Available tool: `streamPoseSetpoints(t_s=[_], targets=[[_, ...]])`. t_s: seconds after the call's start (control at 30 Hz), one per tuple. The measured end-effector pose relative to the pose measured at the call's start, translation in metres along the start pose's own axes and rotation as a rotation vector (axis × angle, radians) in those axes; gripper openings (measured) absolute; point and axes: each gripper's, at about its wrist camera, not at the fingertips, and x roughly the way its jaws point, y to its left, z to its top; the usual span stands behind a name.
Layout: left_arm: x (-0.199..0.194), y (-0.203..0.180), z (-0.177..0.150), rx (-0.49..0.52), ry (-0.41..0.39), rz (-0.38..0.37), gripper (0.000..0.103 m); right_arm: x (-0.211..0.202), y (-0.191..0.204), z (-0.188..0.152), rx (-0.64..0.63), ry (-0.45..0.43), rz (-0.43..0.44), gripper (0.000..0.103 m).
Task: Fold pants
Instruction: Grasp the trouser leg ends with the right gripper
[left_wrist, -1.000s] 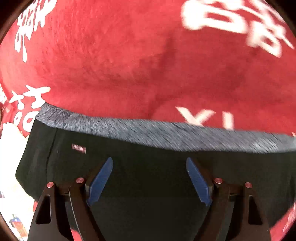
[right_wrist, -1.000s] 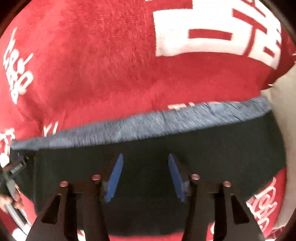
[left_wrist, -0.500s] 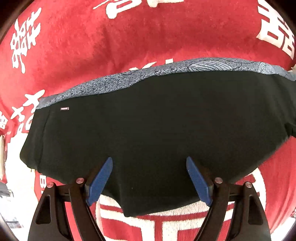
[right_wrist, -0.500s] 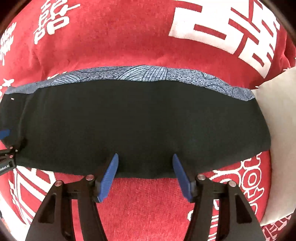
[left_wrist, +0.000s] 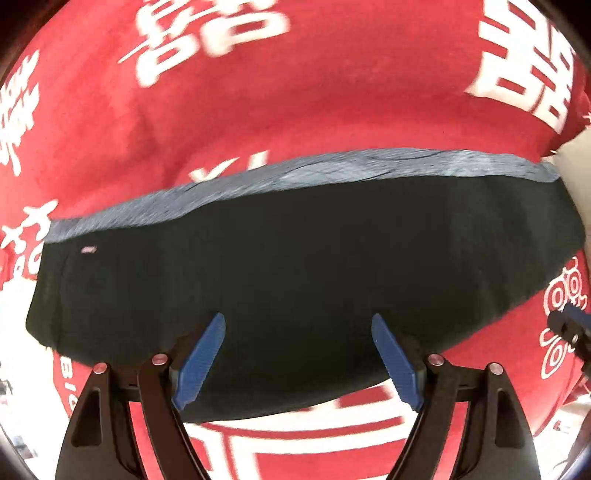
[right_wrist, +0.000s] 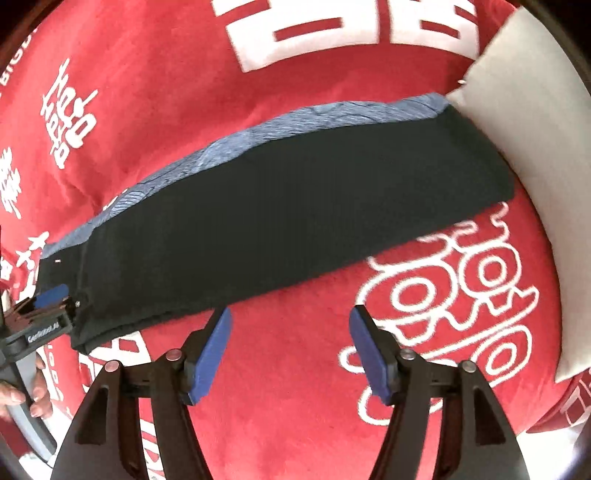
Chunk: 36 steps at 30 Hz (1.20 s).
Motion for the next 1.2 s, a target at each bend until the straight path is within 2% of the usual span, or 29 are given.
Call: streamPoseSetpoints(t_s=[0.27, 0.5, 0.67, 0.77, 0.9, 1.07, 1.2], targets=[[0.001, -0.055, 0.019, 0.038, 0.008, -0.026, 0.083, -0.009, -0.041, -0.002, 0.106, 0.012, 0.022, 0.070], [0.008, -0.083, 0.029, 0.082, 0.018, -0.020, 0.083, -0.017, -0.074, -0.004, 0.179, 0.007, 0.067, 0.070], [0.012, -0.091, 0.037, 0.093, 0.020, -0.009, 0.083, -0.015, -0.094, -0.007, 0.260, -0.005, 0.169, 0.070], [0.010, -0.100, 0.041, 0.095, 0.002, 0.004, 0.083, -0.017, -0.104, -0.008, 0.305, -0.043, 0.282, 0.070], [0.010, -0.114, 0.050, 0.075, -0.025, -0.027, 0.083, -0.017, -0.118, -0.010, 0.356, -0.107, 0.383, 0.070], [0.035, -0.134, 0.050, 0.096, 0.012, -0.008, 0.083, -0.006, -0.156, -0.015, 0.565, -0.162, 0.460, 0.070], [0.041, -0.130, 0.045, 0.059, 0.010, -0.027, 0.085, 0.001, -0.179, -0.025, 0.687, -0.200, 0.522, 0.070]])
